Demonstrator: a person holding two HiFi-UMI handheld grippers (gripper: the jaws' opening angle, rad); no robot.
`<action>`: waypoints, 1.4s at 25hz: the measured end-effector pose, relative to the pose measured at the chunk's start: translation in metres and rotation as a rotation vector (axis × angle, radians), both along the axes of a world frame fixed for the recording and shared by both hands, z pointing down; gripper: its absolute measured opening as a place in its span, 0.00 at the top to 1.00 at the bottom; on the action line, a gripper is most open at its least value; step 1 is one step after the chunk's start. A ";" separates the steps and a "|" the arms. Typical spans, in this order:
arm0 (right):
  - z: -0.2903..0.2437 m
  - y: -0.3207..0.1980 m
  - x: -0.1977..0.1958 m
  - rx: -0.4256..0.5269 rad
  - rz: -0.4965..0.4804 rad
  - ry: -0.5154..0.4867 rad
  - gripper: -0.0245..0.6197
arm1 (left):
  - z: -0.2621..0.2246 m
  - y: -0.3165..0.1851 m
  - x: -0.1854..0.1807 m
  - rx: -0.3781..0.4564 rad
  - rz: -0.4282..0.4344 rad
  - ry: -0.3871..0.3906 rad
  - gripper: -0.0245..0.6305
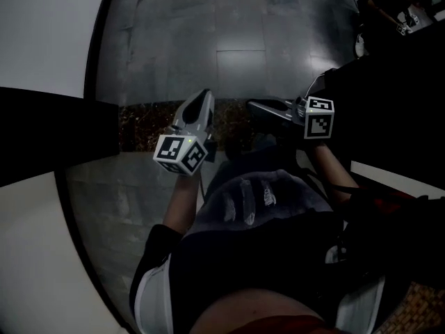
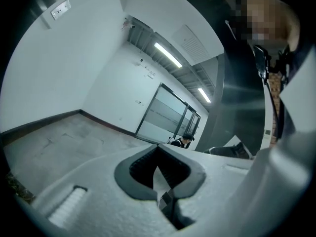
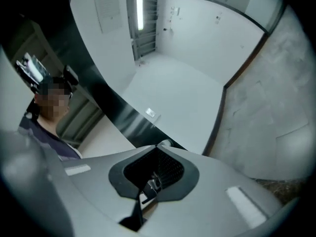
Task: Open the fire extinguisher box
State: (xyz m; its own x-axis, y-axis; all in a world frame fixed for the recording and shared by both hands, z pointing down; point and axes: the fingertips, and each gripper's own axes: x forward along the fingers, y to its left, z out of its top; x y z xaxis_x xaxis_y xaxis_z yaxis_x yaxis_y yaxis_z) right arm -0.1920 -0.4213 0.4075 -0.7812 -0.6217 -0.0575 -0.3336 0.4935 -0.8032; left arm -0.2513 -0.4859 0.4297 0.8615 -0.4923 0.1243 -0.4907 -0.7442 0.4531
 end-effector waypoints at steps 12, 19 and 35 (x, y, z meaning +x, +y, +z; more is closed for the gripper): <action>-0.015 -0.041 0.053 0.067 -0.020 -0.223 0.96 | -0.003 -0.038 0.045 -0.024 -0.001 -0.065 0.96; -0.017 -0.056 0.128 0.095 0.017 -0.312 0.96 | -0.011 -0.054 0.119 0.006 0.058 -0.157 0.96; -0.032 -0.095 0.247 0.207 -0.038 -0.248 0.96 | -0.032 -0.104 0.207 0.002 -0.121 -0.253 0.96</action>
